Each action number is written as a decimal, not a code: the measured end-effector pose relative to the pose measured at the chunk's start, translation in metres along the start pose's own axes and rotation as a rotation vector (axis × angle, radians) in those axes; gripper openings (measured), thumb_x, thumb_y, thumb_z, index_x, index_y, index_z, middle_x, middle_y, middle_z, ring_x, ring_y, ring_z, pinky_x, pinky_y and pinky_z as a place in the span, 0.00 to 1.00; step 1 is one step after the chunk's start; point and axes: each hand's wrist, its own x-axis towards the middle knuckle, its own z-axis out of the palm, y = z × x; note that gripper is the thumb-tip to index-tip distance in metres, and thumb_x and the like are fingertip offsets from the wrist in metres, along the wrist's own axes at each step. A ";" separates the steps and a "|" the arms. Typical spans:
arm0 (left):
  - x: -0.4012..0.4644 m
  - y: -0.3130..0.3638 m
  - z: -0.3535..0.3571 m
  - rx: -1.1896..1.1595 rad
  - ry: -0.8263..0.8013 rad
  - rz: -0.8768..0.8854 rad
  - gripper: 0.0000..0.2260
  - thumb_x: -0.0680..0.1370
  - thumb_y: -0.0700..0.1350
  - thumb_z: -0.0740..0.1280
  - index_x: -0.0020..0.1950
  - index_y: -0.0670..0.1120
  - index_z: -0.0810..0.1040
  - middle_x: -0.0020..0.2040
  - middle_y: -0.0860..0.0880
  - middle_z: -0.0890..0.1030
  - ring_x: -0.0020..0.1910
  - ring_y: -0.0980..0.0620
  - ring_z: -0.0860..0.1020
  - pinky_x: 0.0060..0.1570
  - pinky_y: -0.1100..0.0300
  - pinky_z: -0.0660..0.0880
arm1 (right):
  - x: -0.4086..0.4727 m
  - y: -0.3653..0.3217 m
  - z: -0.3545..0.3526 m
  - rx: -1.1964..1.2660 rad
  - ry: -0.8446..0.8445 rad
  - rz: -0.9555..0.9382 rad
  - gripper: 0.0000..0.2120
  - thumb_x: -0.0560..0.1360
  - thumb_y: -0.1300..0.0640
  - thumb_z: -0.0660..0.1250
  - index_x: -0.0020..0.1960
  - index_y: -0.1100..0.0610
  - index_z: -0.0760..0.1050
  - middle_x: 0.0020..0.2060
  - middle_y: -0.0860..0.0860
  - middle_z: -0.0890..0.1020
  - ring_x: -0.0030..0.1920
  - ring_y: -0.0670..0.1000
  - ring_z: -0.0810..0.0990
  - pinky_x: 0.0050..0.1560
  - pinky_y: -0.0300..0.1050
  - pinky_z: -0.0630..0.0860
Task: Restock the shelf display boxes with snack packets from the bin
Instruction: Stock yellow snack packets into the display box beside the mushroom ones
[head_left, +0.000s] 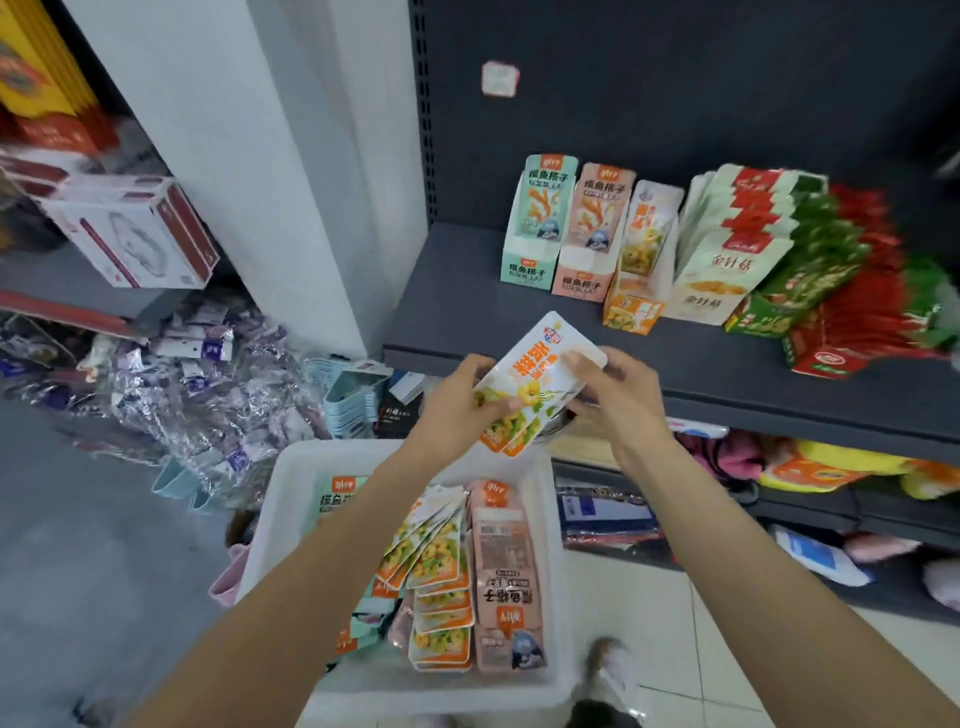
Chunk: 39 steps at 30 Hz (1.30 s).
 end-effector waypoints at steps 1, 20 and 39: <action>0.006 0.012 0.011 0.016 -0.020 0.007 0.18 0.74 0.45 0.71 0.60 0.46 0.70 0.54 0.51 0.79 0.49 0.54 0.78 0.45 0.60 0.77 | 0.006 -0.006 -0.012 -0.024 0.023 -0.025 0.02 0.75 0.61 0.68 0.47 0.59 0.78 0.41 0.53 0.83 0.43 0.51 0.82 0.40 0.40 0.81; 0.098 0.114 0.119 0.072 0.431 -0.022 0.04 0.76 0.41 0.68 0.48 0.48 0.74 0.47 0.49 0.82 0.45 0.53 0.80 0.42 0.63 0.76 | 0.144 -0.056 -0.161 -0.413 -0.172 -0.213 0.09 0.77 0.60 0.66 0.56 0.55 0.79 0.49 0.45 0.80 0.50 0.45 0.78 0.52 0.41 0.76; 0.171 0.070 0.098 -0.078 0.323 -0.050 0.06 0.76 0.40 0.68 0.53 0.42 0.76 0.51 0.50 0.82 0.47 0.56 0.80 0.44 0.65 0.77 | 0.207 -0.025 -0.122 -1.358 -0.180 -0.511 0.18 0.77 0.54 0.65 0.66 0.55 0.73 0.65 0.51 0.72 0.64 0.54 0.69 0.55 0.50 0.75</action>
